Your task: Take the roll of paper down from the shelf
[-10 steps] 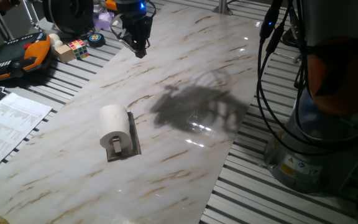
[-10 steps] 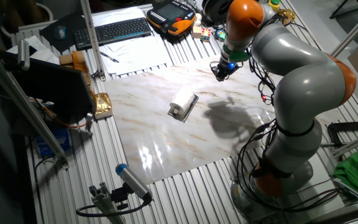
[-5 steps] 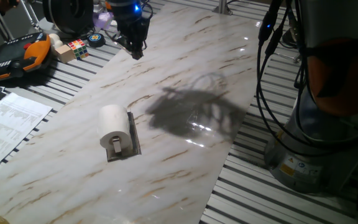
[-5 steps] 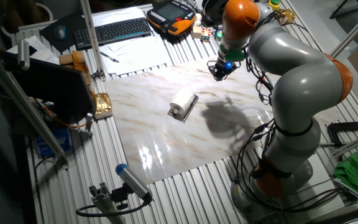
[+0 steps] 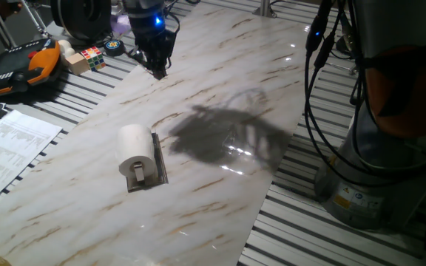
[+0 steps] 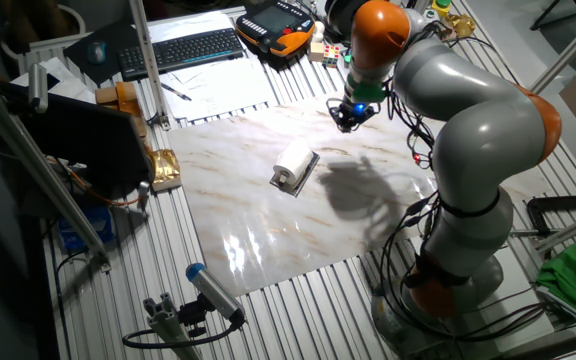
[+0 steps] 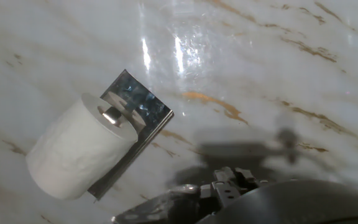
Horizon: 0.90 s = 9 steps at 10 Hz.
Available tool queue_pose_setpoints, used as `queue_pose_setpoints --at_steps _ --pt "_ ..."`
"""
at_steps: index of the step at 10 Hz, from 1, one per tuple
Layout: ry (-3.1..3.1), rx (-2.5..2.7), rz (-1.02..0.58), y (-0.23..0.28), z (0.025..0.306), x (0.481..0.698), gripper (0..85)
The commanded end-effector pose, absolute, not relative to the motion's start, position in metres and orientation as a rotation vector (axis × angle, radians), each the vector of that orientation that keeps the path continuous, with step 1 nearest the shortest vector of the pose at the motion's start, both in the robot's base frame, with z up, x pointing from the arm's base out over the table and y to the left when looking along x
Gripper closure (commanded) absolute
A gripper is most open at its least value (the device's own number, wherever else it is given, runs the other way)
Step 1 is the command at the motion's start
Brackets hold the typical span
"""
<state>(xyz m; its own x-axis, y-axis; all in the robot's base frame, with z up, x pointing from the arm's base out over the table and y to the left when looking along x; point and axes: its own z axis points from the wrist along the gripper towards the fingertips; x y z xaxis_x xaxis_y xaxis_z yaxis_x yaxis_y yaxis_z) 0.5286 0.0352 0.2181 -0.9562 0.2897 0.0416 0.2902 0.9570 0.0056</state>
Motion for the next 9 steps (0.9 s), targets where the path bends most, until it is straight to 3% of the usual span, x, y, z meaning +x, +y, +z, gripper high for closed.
queue_pose_setpoints --at_steps 1,9 --pt "-3.063 -0.496 -0.012 0.041 0.215 0.530 84.3" --pt "-3.032 -0.749 0.000 0.086 0.197 0.531 84.3"
